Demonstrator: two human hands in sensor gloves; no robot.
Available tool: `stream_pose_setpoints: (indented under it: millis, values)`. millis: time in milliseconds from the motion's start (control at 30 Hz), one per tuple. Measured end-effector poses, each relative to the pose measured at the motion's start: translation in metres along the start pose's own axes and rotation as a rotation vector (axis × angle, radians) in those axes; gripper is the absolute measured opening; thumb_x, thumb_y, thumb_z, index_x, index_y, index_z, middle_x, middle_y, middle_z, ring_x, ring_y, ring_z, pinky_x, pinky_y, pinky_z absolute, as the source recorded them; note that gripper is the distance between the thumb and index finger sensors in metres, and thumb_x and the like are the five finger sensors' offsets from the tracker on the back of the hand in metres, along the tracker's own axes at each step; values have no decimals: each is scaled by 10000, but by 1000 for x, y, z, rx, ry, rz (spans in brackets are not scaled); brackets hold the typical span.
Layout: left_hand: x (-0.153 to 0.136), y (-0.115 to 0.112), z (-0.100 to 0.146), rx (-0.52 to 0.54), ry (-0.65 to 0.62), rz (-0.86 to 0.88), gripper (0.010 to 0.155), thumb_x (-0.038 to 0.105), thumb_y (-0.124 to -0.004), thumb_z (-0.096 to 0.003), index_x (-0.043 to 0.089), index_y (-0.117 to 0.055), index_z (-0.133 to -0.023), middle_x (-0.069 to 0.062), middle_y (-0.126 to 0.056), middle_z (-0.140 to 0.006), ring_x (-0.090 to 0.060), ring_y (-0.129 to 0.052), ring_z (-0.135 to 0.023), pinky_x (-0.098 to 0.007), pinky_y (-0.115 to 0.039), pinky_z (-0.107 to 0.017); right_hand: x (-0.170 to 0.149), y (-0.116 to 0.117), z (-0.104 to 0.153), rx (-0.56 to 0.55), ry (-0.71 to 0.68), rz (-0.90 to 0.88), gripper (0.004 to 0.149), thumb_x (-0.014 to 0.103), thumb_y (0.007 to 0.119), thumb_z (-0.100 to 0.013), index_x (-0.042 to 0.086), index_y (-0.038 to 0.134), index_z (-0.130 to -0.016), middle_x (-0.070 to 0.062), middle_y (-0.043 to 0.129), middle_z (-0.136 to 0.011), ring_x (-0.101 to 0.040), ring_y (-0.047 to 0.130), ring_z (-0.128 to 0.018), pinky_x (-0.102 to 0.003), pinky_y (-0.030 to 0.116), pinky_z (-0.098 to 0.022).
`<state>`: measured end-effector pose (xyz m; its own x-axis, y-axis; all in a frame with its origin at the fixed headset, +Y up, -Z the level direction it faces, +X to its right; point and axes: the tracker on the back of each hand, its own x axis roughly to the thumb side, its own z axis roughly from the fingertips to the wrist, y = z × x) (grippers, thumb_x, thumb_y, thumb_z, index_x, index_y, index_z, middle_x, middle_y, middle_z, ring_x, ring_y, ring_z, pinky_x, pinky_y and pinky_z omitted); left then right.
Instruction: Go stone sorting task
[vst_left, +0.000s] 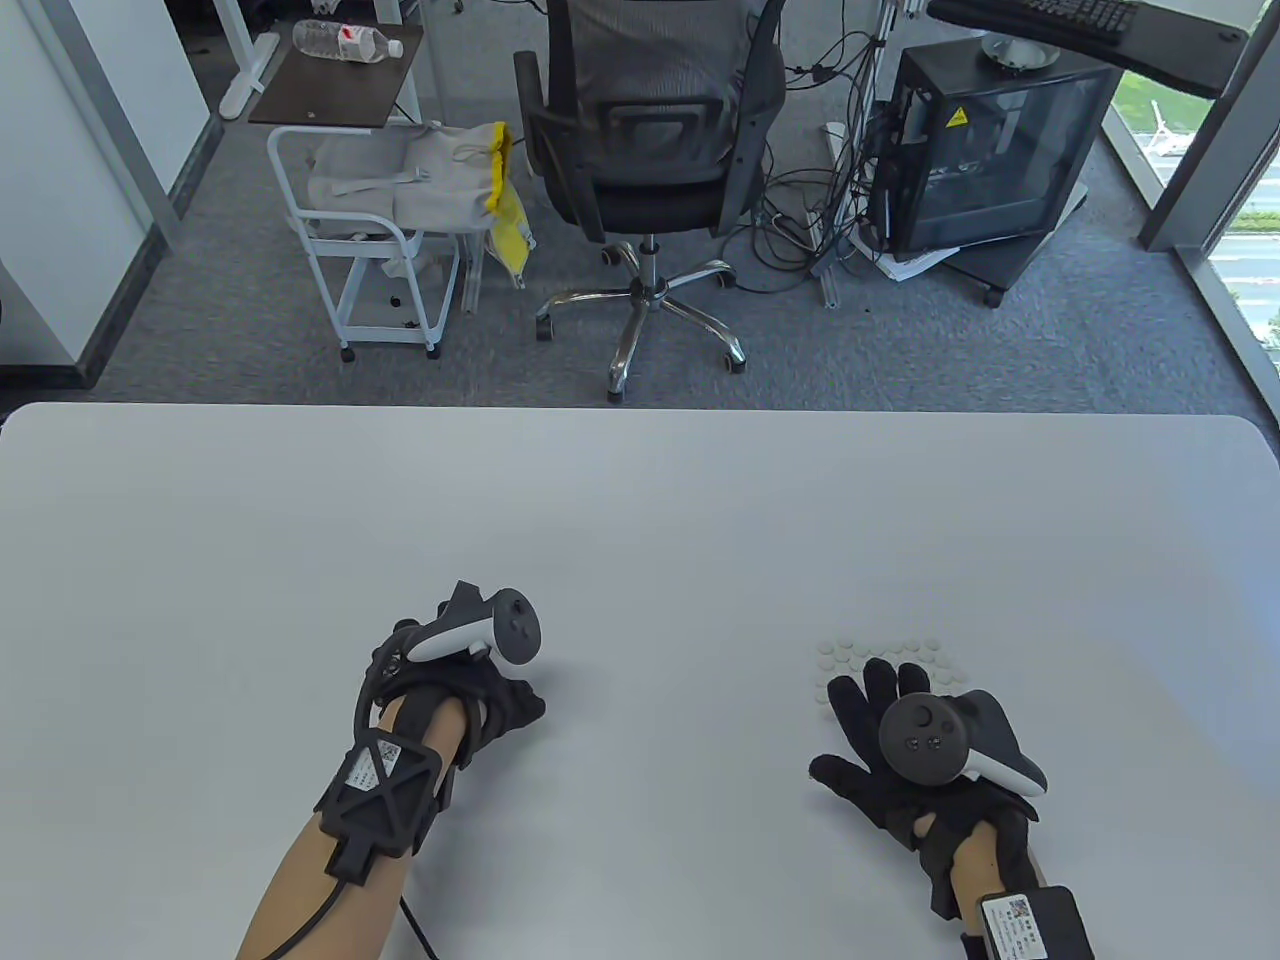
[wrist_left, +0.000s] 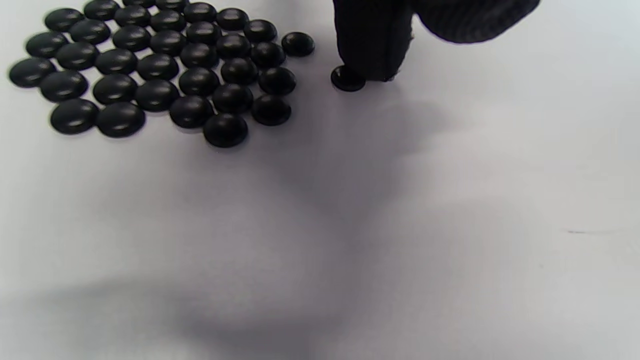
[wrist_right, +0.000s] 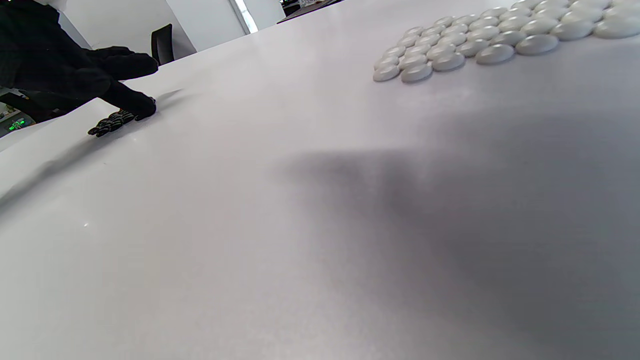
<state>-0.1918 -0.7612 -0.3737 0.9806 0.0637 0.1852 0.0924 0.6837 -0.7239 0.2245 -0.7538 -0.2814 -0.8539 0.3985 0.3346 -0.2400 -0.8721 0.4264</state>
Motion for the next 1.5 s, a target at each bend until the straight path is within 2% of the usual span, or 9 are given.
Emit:
stream_pose_setpoints:
  millis: [300, 467, 600, 800, 933, 1033, 1167, 1300, 1500]
  values:
    - [-18, 1, 4, -6, 20, 64, 664, 554, -530, -497, 326, -613, -1116, -210, 103, -1123, -516, 182, -911, -796, 17, -515, 0, 0, 0, 4, 1, 0, 840, 504, 561, -612, -34, 215, -1156, -455, 32, -1084, -686, -6, -915, -884, 132, -568]
    - [-14, 9, 26, 81, -48, 77, 715, 558, -539, -511, 285, -462, -1168, -240, 137, -1104, -517, 197, -901, -795, 11, -528, -1, 1, -1, 3, 1, 1, 839, 504, 561, -612, -33, 215, -1156, -455, 34, -1084, -685, -6, -916, -884, 132, -569]
    - [-8, 22, 63, 214, -104, 58, 767, 549, -565, -548, 218, -303, -1188, -262, 148, -1100, -520, 202, -902, -794, 4, -544, 0, 0, -1, 1, 1, 1, 841, 504, 562, -611, -32, 212, -1156, -456, 32, -1084, -685, -10, -914, -883, 130, -568]
    - [7, 30, 119, 418, -179, -23, 807, 552, -562, -552, 198, -211, -1186, -271, 149, -1108, -522, 205, -910, -800, 0, -558, 1, 0, -1, -8, -7, 7, 841, 504, 560, -613, -30, 201, -1155, -454, 22, -1084, -681, -22, -912, -880, 115, -566]
    - [10, 22, 140, 593, -167, -66, 834, 554, -564, -557, 181, -149, -1176, -280, 124, -1132, -531, 179, -937, -808, -24, -582, 6, -6, 2, -114, -67, 36, 829, 502, 567, -612, -27, 239, -1159, -448, 63, -1100, -677, -1, -927, -879, 114, -561]
    - [9, 9, 145, 699, -158, -101, 847, 554, -568, -562, 163, -124, -1168, -295, 106, -1138, -542, 155, -946, -812, -50, -588, 9, -7, 5, -151, -86, 48, 829, 503, 566, -610, -22, 234, -1158, -447, 62, -1100, -676, -3, -927, -878, 110, -560]
    - [7, -13, 143, 809, -176, -104, 813, 549, -579, -568, 195, -175, -1179, -298, 76, -1150, -550, 128, -957, -818, -76, -593, 15, -7, 5, -206, -103, 108, 839, 510, 560, -604, -14, 204, -1153, -446, 46, -1094, -674, -10, -925, -877, 99, -555]
    - [7, -27, 130, 833, -195, -99, 808, 547, -583, -569, 196, -187, -1179, -297, 64, -1155, -550, 122, -962, -817, -70, -585, 20, -4, 4, -217, -107, 148, 838, 514, 557, -603, -9, 202, -1153, -442, 41, -1094, -670, -16, -923, -874, 85, -546]
    - [-1, -41, 113, 856, -152, -109, 811, 570, -535, -547, 207, -188, -1183, -293, 67, -1161, -553, 127, -963, -820, -23, -540, 21, -2, 2, -221, -98, 177, 847, 525, 550, -600, -4, 186, -1152, -440, 31, -1093, -665, -31, -918, -874, 57, -524]
